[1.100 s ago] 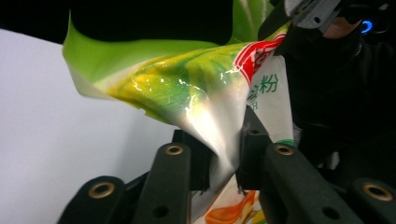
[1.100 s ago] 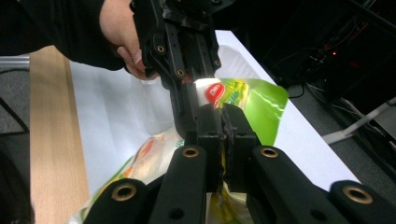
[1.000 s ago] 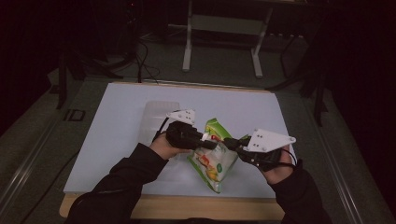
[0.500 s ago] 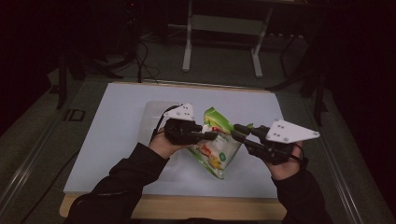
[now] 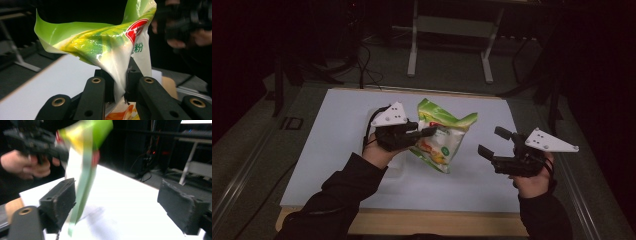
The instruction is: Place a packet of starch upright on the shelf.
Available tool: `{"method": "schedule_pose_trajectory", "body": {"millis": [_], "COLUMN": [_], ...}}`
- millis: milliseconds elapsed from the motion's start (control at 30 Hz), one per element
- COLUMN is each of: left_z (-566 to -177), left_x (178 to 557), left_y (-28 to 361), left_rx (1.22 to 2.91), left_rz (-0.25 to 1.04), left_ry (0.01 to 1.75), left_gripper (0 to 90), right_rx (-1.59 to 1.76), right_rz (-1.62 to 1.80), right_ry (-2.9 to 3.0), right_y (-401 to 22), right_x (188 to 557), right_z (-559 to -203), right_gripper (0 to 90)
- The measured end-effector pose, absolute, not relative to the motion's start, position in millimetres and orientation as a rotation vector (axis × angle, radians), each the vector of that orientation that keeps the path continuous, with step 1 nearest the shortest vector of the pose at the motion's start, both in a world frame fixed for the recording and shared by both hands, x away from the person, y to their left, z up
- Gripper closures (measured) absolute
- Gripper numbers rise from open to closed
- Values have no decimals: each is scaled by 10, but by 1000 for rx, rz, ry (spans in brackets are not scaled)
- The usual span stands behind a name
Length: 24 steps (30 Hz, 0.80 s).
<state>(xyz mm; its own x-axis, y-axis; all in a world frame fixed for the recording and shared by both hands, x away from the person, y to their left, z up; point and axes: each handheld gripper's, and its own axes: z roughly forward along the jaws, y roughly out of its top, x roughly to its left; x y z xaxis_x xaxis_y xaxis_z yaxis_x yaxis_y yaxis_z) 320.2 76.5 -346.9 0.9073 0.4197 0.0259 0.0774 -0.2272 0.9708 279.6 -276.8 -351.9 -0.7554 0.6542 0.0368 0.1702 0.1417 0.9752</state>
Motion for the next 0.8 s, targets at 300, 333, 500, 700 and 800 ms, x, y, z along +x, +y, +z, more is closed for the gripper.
{"method": "schedule_pose_trajectory", "body": {"millis": [300, 333, 500, 700, 800], "left_z": [-3393, -3402, -3487, -3638, -3694], "left_x": [3146, 3161, 3277, 3474, 3572], "left_y": [1136, 1177, 1343, 1534, 1604], "left_rx": [1700, 1693, 1638, 1544, 1516], "left_rz": [483, 492, 572, 635, 659], "left_ry": [415, 419, 513, 585, 614], "left_gripper": [818, 817, 817, 818, 818], "right_rx": [853, 860, 897, 893, 894], "right_rz": [1629, 1629, 1629, 1617, 1621], "right_ry": [2057, 2059, 2053, 2062, 2060], "right_y": [-2917, -2936, -3003, -3030, -3044], "right_x": [2747, 2743, 2737, 2745, 2750], "right_z": [-3751, -3765, -3831, -3864, -3861], "right_gripper": [140, 140, 143, 147, 147]}}
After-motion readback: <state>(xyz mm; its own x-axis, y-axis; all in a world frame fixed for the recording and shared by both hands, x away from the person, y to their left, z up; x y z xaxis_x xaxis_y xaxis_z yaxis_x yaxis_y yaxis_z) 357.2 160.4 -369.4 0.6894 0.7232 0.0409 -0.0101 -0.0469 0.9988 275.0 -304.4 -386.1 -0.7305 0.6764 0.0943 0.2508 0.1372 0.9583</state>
